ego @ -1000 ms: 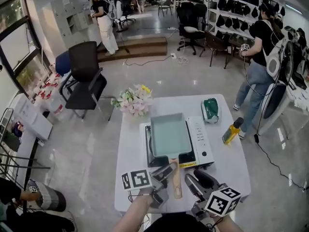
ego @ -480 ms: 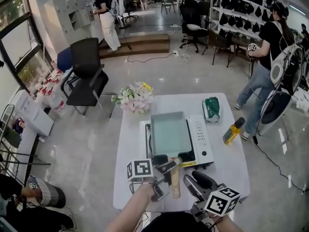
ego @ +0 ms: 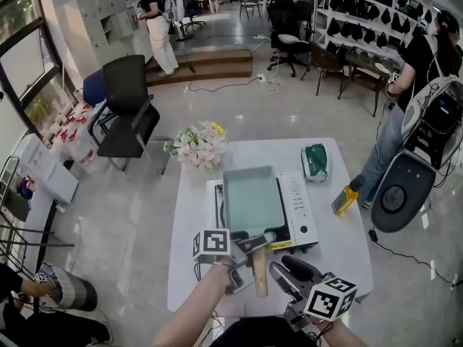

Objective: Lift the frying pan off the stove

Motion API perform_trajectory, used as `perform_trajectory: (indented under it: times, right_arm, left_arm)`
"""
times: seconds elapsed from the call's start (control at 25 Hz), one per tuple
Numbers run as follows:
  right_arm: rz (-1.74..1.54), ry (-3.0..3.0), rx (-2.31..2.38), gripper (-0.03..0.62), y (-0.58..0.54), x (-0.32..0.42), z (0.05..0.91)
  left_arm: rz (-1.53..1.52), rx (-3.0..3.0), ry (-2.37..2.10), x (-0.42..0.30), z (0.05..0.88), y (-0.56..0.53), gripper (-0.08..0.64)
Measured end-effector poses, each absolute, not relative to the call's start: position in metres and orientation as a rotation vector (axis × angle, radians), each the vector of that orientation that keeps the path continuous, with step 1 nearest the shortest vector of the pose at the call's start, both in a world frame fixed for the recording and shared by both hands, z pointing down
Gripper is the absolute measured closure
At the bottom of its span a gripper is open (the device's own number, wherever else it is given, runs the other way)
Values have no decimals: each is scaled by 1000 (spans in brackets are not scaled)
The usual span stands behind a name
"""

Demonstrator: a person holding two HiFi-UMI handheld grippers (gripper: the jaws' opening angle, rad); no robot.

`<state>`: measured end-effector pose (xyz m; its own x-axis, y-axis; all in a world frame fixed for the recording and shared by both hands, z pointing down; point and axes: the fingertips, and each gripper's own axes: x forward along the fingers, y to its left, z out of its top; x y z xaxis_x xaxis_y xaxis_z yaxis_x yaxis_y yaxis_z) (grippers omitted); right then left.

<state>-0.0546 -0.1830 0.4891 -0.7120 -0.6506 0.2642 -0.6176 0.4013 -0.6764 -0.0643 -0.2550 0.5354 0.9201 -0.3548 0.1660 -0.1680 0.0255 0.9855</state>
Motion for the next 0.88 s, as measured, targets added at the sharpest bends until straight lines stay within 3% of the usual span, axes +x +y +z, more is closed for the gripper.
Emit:
perform_trajectory:
  times: [0.2, 0.4, 0.88]
  right_arm:
    - [-1261, 2624, -1115, 408, -182, -64, 490]
    - [-1280, 2651, -1084, 408, -182, -71, 490]
    - [-1436, 2671, -920, 393, -187, -85, 495]
  left_arm:
    - [-139, 1539, -403, -63, 533, -256, 359]
    - [-111, 1521, -416, -65, 538, -255, 420]
    - [-109, 1484, -401, -64, 537, -255, 422]
